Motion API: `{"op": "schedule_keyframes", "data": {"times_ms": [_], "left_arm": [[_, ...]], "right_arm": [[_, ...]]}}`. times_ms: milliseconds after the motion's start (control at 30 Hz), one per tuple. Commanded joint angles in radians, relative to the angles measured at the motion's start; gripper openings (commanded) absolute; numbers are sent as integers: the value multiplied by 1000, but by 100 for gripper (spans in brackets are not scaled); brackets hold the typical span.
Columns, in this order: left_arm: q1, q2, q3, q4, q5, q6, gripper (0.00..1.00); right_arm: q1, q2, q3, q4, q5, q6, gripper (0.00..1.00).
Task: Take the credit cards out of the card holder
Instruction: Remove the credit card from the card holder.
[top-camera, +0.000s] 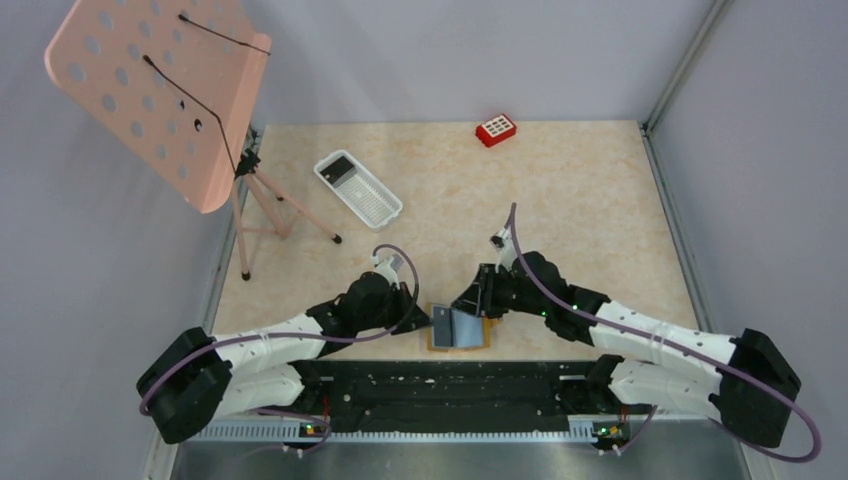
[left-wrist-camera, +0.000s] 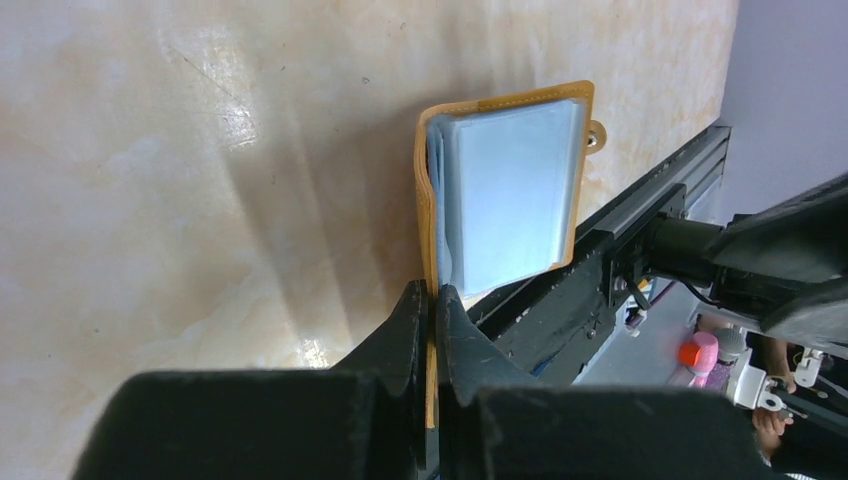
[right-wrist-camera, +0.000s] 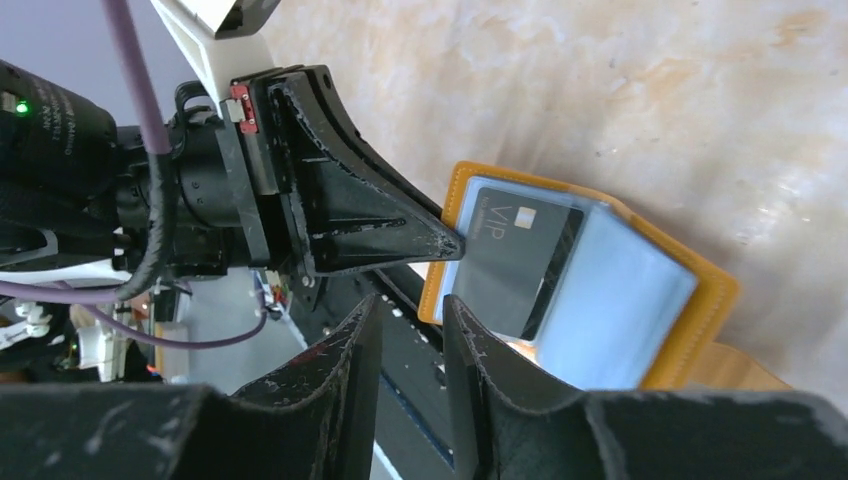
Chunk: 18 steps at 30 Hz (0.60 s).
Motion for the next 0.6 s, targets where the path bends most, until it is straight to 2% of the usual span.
{"op": "schedule_keyframes", "data": {"times_ms": [0,167,367,567], "left_arm": [[-2,-33,-3,34,-24,-7,0],[-2,-26,-20,42,-24,-6,0],[-2,-13,-46,27,-55,5,0],[-2,-7,-49,-22,-99,26,0]], "right_arm": [[20,79,-39,203,-45,51,29],[16,189,-112,371,-93,19,34],[-47,308,-206,530,-159,50,34],[-66,389,-218,513,-148,36,33]]}}
